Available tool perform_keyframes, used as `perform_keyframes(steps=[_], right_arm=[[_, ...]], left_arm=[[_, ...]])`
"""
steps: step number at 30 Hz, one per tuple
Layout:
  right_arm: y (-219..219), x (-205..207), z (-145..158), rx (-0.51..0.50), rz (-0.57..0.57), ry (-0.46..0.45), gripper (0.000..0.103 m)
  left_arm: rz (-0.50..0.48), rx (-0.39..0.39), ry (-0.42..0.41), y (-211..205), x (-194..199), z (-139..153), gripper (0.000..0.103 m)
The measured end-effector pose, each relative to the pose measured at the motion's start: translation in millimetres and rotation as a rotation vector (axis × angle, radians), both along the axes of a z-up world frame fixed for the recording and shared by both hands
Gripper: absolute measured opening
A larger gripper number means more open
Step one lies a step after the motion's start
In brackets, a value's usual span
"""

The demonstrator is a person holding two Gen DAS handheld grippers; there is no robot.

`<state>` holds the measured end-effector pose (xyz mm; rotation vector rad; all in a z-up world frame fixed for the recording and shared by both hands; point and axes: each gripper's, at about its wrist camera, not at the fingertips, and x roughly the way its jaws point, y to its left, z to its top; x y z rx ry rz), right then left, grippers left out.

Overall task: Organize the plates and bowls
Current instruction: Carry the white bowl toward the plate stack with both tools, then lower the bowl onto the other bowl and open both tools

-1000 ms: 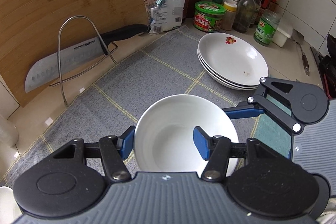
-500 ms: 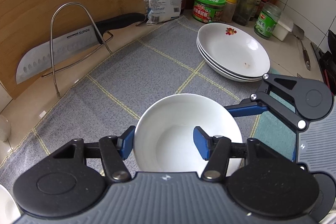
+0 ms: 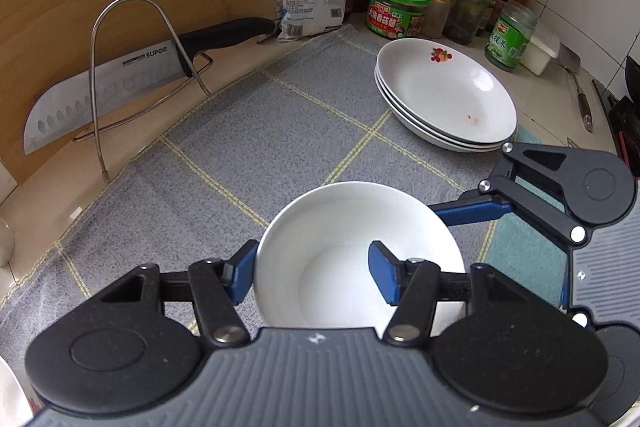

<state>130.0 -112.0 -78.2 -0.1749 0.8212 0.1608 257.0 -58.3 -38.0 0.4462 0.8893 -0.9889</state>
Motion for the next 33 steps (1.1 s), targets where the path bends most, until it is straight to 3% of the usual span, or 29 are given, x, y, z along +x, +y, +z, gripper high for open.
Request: perform_keyframes(steps=[10, 14, 21, 28, 33], right_arm=[[-3, 1, -2, 0.029, -0.009, 0.009, 0.094], [-2, -1, -2, 0.022, -0.009, -0.02, 0.103], [-5, -4, 8, 0.031, -0.01, -0.055, 0.103], [-16, -12, 11, 0.042, -0.073, -0.075, 0.103], [-25, -14, 8, 0.054, -0.115, -0.064, 0.103]], left_arm=[[0.01, -0.02, 0.017, 1, 3, -3, 0.058], [0.019, -0.044, 0.013, 3, 3, 0, 0.061], [0.081, -0.082, -0.027, 20, 4, 12, 0.07], [0.134, -0.112, -0.118, 42, -13, 22, 0.08], [0.184, -0.13, -0.132, 57, -24, 21, 0.084]])
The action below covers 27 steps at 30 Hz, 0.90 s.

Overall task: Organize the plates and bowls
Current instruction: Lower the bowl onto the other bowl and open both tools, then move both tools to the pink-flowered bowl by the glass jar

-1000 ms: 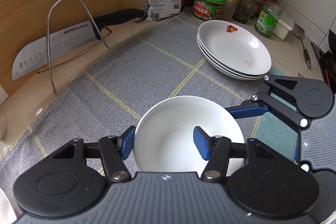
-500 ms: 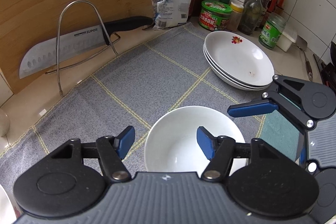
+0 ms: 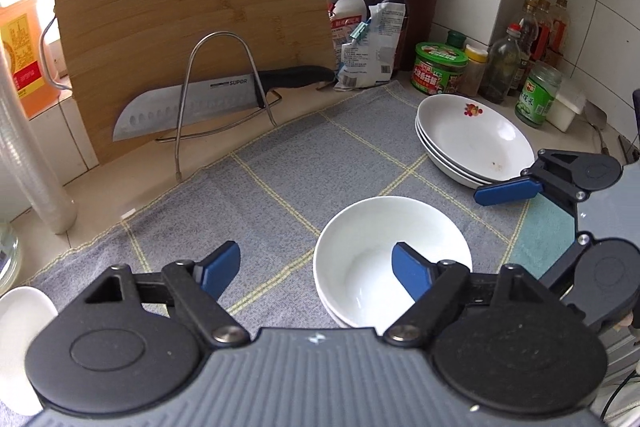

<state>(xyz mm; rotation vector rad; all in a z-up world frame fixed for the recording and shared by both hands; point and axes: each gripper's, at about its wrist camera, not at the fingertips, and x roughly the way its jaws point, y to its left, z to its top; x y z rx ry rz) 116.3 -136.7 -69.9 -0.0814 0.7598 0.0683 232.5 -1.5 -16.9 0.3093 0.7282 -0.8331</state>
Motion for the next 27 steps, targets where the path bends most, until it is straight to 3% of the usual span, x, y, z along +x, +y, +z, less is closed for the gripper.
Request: perform_keyframes(steps=[10, 17, 23, 27], right_arm=[[2, -3, 1, 0.004, -0.018, -0.019, 0.103], [33, -7, 11, -0.017, 0.001, -0.059, 0.103], [66, -8, 16, -0.014, 0.114, -0.061, 0.103], [76, -1, 20, -0.021, 0.232, -0.074, 0.103]], left_arm=[[0.124, -0.058, -0.001, 40, -23, -7, 0.096], [0.283, -0.029, -0.007, 92, -29, -28, 0.099], [0.451, -0.036, 0.058, 131, -33, -44, 0.099], [0.573, -0.041, 0.057, 144, -43, -47, 0.099]])
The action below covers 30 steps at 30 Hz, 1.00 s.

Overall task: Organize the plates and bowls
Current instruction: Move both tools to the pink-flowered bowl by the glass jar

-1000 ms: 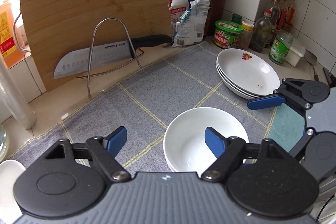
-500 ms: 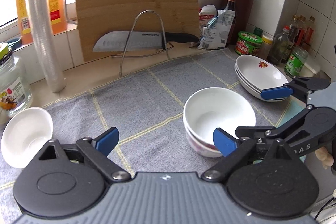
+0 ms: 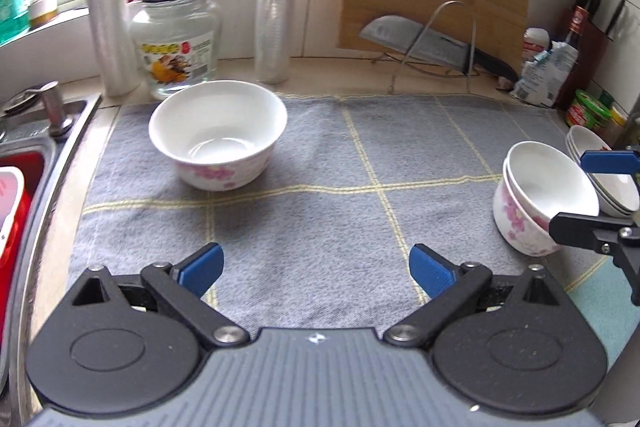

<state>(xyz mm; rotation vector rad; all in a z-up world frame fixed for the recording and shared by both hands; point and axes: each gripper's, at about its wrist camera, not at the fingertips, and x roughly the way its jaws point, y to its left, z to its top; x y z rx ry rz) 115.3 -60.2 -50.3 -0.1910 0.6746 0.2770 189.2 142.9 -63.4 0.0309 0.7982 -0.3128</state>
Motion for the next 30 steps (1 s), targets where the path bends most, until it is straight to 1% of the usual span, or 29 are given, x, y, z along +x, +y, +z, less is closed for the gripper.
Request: perform_keyframes(steps=[2, 4, 6, 8, 12, 15, 20, 22, 26, 30], right_arm=[[0, 4, 0, 0.004, 0.052, 0.0, 0.103], [-1, 8, 0, 0.011, 0.103, -0.006, 0.103], [-2, 13, -1, 0.014, 0.132, -0.001, 0.103], [-3, 18, -2, 0.032, 0.163, 0.009, 0.103], [4, 27, -5, 0.038, 0.196, 0.036, 0.103], [14, 30, -3, 0.031, 0.215, 0.028, 0.103], [39, 45, -5, 0.004, 0.191, 0.029, 0.103], [50, 55, -7, -0.008, 0.17, 0.045, 0.103], [77, 73, -13, -0.036, 0.16, 0.057, 0.103], [105, 94, -20, -0.075, 0.161, 0.091, 0.103]], left_arm=[[0.074, 0.01, -0.007, 3, -6, 1, 0.099], [0.122, 0.013, -0.008, 3, -10, 1, 0.099], [0.162, 0.025, -0.01, 3, -14, 2, 0.099], [0.189, 0.043, -0.018, 2, -16, 2, 0.099], [0.199, 0.057, -0.026, 3, -15, 0, 0.099], [0.182, 0.059, -0.027, 6, -7, -4, 0.099], [0.116, 0.079, -0.04, 18, 10, -12, 0.099], [0.08, 0.085, -0.042, 27, 18, -15, 0.099], [0.02, 0.091, -0.044, 43, 34, -19, 0.099], [-0.035, 0.104, -0.039, 54, 48, -26, 0.099]])
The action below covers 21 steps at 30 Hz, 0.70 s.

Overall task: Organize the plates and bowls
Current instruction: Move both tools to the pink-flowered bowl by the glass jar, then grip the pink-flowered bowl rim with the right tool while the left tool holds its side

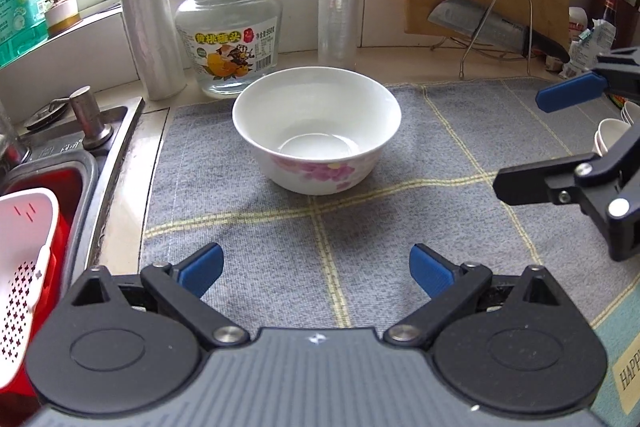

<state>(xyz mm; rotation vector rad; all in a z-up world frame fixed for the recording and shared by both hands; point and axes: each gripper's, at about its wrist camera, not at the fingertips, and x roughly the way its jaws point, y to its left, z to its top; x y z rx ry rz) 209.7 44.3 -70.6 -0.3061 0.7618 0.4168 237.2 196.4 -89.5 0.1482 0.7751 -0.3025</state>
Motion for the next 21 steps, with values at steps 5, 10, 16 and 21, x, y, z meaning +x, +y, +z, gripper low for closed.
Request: perform_keyframes(steps=[5, 10, 16, 21], right_arm=[[23, 19, -10, -0.034, 0.002, 0.028, 0.103], [38, 34, -12, -0.051, 0.017, 0.048, 0.103], [49, 50, -6, -0.052, 0.043, 0.04, 0.103], [56, 65, -5, -0.046, 0.063, 0.052, 0.103]], left_arm=[[-0.049, -0.016, 0.013, 7, 11, -7, 0.099], [-0.079, -0.022, 0.003, 7, 19, -9, 0.099], [-0.089, -0.002, -0.035, 6, 29, -7, 0.099], [-0.086, 0.0, -0.069, 6, 41, -6, 0.099]])
